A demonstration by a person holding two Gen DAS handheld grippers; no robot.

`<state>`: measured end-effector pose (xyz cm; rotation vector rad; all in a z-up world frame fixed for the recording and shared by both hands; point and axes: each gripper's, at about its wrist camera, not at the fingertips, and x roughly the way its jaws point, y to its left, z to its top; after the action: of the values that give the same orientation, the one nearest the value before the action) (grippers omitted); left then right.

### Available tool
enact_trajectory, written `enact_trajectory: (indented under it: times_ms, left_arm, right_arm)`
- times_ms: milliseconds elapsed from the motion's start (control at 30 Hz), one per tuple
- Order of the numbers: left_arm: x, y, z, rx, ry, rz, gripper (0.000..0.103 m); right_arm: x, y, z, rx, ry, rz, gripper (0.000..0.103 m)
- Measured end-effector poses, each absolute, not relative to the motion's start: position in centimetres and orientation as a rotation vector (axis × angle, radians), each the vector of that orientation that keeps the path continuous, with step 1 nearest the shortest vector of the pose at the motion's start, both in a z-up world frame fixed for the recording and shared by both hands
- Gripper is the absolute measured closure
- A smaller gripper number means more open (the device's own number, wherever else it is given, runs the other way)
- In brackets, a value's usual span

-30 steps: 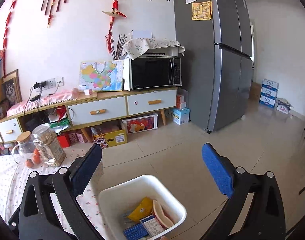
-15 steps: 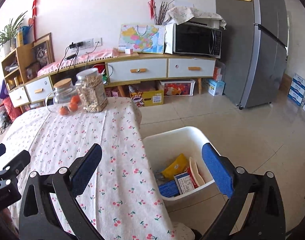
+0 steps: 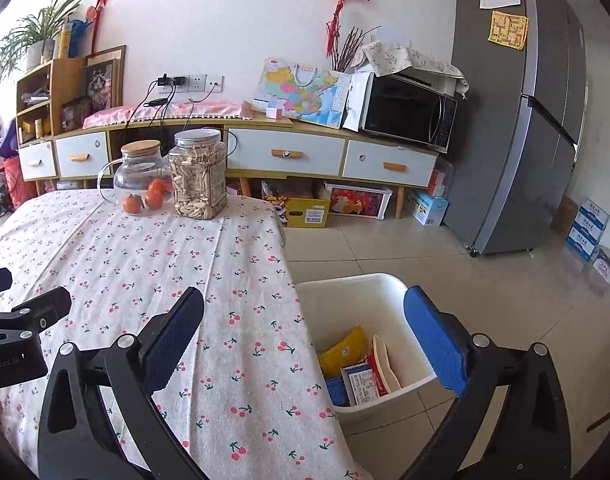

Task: Collect trash

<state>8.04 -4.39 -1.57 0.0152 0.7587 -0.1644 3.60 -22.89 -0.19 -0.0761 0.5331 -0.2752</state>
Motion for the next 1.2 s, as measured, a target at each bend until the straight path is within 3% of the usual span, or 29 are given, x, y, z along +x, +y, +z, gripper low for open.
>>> enact_trajectory:
  times_ms: [1200]
  left_arm:
    - [6.9,-4.7,-0.3,0.031,0.684,-0.142,0.007]
  right_arm:
    - [2.8,-23.5,0.2,-0.041,0.532,-0.247,0.007]
